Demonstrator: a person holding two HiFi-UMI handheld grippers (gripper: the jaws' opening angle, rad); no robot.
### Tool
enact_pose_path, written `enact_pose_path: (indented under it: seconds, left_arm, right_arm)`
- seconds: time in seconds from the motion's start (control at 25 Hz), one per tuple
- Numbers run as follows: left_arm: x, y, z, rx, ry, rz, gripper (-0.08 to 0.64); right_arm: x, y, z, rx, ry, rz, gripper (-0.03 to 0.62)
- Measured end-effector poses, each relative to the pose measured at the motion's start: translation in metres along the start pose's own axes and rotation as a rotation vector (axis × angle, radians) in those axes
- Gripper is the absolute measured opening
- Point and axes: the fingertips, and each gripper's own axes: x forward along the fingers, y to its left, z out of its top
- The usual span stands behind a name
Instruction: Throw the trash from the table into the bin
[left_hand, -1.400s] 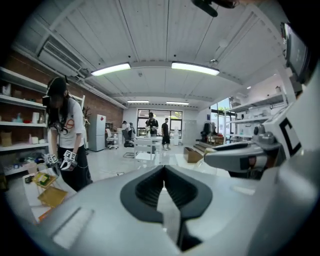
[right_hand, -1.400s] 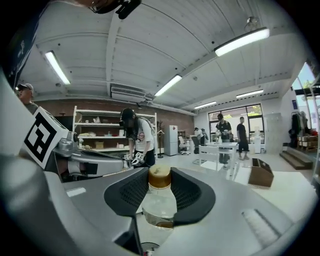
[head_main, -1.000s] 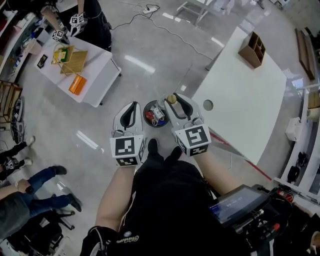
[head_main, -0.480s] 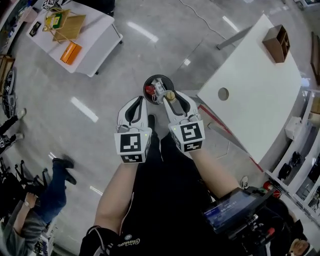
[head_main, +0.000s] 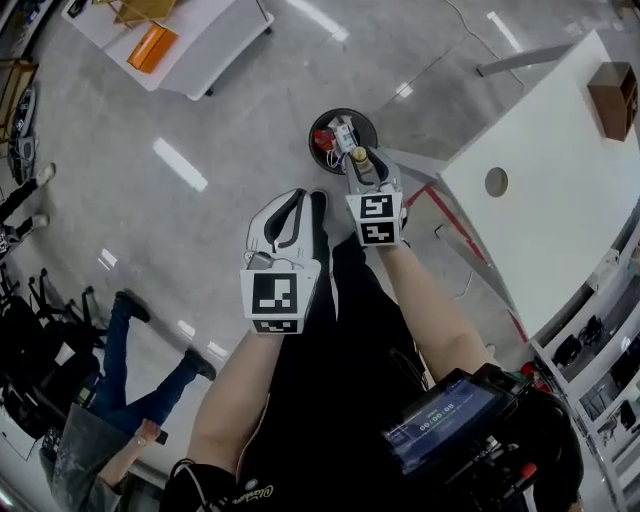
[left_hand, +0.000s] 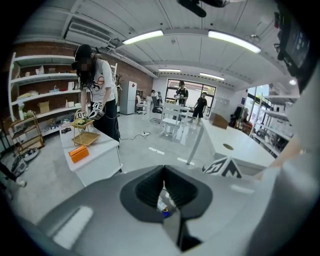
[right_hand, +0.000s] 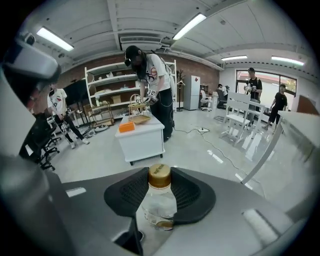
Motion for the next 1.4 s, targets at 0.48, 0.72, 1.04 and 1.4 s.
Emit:
enact_pose_path:
  seconds: [0.48,0.72,1.04,1.4]
  left_arm:
    - [-0.002,0.013,-0.014,-0.007,0.019,0.010,0.009]
    - [0.007,0.001,0.002,0.020,-0.006,-0.030,0.009]
    - [0.007,-0.023,0.059,0.075,-0.089,-0.089,0.009]
    - [-0.004,-0.086,0.137,0.190,-0.208,-0.223,0.009]
  right_arm:
    - [0.032,-0.006,-0.025,0.033,0.005,-0.008,0.268]
    - [0.003,-0.008,0.002,0.080,-0.059,-0.007,0.189]
    - [-0.086,-0.017,0.107,0.113,-0.255,-0.057,0.000]
    - [-0.192,-0.060,0.177,0.166,-0.423,-0.181,-0.001]
